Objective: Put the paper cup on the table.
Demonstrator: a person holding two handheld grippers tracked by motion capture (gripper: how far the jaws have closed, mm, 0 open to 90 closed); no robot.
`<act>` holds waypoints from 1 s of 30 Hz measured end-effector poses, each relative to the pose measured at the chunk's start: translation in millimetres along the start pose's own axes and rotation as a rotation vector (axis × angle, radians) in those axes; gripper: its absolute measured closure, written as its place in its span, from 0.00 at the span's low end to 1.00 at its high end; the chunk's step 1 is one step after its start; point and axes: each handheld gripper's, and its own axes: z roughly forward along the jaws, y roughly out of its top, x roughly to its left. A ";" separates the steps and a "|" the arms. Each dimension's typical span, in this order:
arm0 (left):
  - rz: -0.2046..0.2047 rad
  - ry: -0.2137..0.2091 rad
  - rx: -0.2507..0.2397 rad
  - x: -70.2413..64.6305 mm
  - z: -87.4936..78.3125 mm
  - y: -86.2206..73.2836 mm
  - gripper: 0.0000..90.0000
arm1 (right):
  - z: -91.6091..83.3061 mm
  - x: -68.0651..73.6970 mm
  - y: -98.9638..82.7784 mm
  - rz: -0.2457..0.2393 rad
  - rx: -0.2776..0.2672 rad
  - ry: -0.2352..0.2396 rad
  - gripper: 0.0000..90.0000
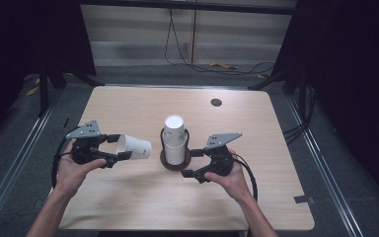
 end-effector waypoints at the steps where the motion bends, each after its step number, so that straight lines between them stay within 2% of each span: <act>1: 0.002 0.009 0.022 1.3 2.6 -1.4 0.29 | 1.1 -0.2 0.5 -0.002 0.000 -0.003 0.21; 5: 0.007 0.042 0.058 4.4 7.5 -5.3 0.28 | 2.4 -2.5 0.3 0.004 -0.002 -0.006 0.21; 8: -0.008 0.039 0.074 4.6 11.9 -8.1 0.28 | 2.9 -3.8 -0.1 0.006 -0.004 -0.007 0.21; 10: -0.002 0.052 0.114 4.1 18.5 -9.4 0.28 | 2.3 -4.0 0.1 0.004 -0.011 -0.011 0.21; 12: -0.001 0.050 0.124 4.7 20.4 -9.0 0.29 | 2.1 -4.0 0.3 0.002 -0.013 -0.009 0.21; 16: 0.005 0.066 0.184 6.1 26.7 -3.4 0.28 | 1.1 -6.7 -0.4 -0.004 -0.019 -0.010 0.20; 20: -0.005 0.069 0.211 7.3 30.3 -1.6 0.29 | 0.5 -7.7 -2.6 0.001 -0.026 -0.001 0.19; 23: 0.007 0.074 0.248 8.4 33.9 2.1 0.29 | -0.6 -7.6 -3.7 -0.004 -0.032 -0.009 0.20; 26: -0.004 0.082 0.256 12.0 37.2 4.4 0.28 | -1.4 -6.6 -5.6 -0.002 -0.025 -0.035 0.20; 30: 0.003 0.108 0.300 17.8 40.1 6.1 0.28 | -4.3 -5.3 -6.9 0.000 -0.034 -0.057 0.19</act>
